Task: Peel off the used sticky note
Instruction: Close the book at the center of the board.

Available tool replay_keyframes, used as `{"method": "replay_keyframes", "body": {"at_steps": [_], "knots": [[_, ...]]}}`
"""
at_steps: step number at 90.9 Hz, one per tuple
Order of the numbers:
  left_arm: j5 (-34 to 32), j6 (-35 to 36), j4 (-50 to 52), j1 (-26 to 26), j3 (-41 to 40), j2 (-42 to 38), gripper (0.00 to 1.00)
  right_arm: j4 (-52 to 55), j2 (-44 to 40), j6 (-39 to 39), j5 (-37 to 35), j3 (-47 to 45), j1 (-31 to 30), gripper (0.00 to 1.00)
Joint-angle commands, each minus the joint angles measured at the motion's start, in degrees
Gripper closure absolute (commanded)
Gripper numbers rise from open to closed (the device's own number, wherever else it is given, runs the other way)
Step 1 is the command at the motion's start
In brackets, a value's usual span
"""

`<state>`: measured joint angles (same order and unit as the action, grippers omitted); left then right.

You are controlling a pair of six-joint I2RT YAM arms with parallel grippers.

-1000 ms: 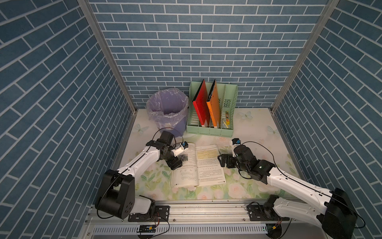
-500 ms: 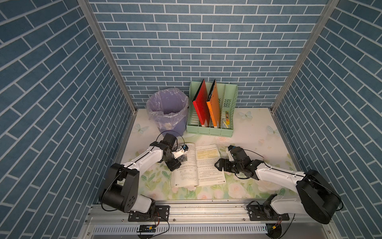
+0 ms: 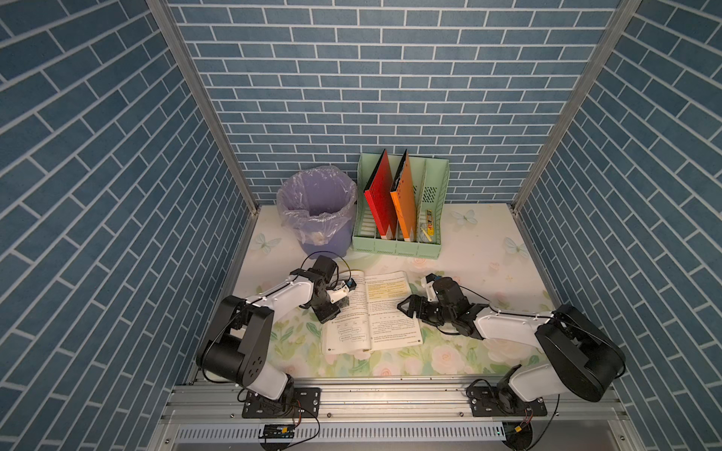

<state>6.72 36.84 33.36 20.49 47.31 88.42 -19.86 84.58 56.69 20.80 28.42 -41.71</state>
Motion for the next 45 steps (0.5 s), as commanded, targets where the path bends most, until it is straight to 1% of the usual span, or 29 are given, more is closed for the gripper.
{"method": "replay_keyframes", "body": {"at_steps": [1, 10, 20, 36, 45], "knots": [[-0.06, 0.35, -0.23, 0.69, -1.04, 0.82, 0.43, -9.31, 1.63, 6.30, 6.30, -1.41, -1.87, 0.14], [0.18, 0.72, -0.32, 0.69, -1.31, 0.72, 0.44, -18.69, 1.90, 10.74, 8.73, -3.03, -2.33, 0.16], [0.09, 0.98, -0.46, 0.69, -1.74, 0.79, 0.45, -26.72, 1.71, 14.49, 9.52, -4.60, -2.79, 0.20], [0.26, 1.47, -0.49, 0.69, -2.11, 0.32, 0.45, -33.67, 2.96, 17.27, 8.91, -4.99, -4.21, 0.26], [0.37, 1.44, -0.41, 0.69, -2.22, 0.18, 0.45, -35.32, 4.94, 18.05, 8.87, -4.52, -5.24, 0.30]]}}
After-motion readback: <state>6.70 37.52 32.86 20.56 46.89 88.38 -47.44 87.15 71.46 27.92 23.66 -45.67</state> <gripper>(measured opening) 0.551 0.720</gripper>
